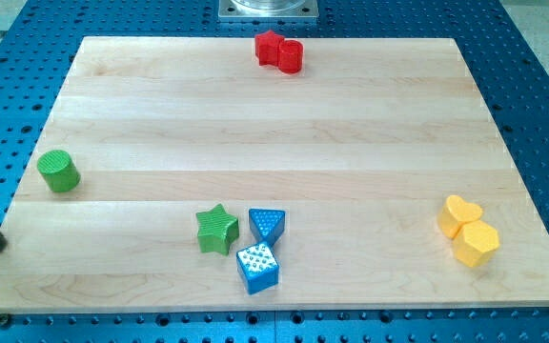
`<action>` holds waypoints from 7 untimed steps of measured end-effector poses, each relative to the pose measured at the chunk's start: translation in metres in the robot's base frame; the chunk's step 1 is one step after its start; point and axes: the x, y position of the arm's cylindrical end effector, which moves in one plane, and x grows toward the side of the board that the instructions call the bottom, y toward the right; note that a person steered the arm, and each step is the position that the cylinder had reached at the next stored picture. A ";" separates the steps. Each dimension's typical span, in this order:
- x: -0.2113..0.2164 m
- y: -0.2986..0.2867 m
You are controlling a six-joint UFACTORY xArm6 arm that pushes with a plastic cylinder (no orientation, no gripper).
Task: Push the green circle into the green star
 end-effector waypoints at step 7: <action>-0.049 0.190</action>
